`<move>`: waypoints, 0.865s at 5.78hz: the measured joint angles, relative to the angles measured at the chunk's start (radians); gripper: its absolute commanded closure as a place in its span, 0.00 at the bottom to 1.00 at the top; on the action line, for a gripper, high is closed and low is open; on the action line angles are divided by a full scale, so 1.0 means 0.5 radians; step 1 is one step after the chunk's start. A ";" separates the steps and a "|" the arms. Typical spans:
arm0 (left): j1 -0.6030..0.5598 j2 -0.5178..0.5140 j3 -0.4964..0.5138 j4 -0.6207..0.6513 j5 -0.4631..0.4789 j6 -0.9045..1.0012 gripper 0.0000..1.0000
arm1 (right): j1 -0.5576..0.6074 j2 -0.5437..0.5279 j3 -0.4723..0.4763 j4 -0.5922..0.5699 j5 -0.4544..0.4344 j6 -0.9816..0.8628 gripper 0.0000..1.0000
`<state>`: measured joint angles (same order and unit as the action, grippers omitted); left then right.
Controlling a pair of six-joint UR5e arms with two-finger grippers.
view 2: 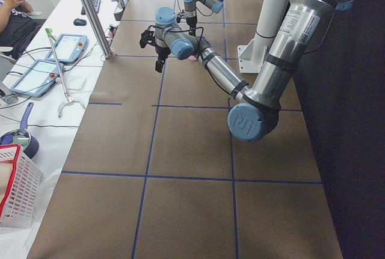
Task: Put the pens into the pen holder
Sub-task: 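Lift the purple marker with the right gripper while left moves out of view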
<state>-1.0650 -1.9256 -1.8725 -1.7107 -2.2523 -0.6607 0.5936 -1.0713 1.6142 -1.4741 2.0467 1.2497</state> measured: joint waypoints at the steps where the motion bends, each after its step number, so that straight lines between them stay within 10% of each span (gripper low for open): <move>1: -0.102 0.069 0.017 0.004 -0.051 0.152 0.00 | 0.000 -0.002 0.000 0.000 0.002 -0.001 0.93; 5: -0.667 0.307 0.489 0.023 -0.280 1.121 0.00 | 0.031 -0.002 0.006 0.000 -0.003 -0.018 1.00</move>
<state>-1.3988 -1.7721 -1.6277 -1.6990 -2.3923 -0.1003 0.6090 -1.0721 1.6170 -1.4742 2.0451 1.2405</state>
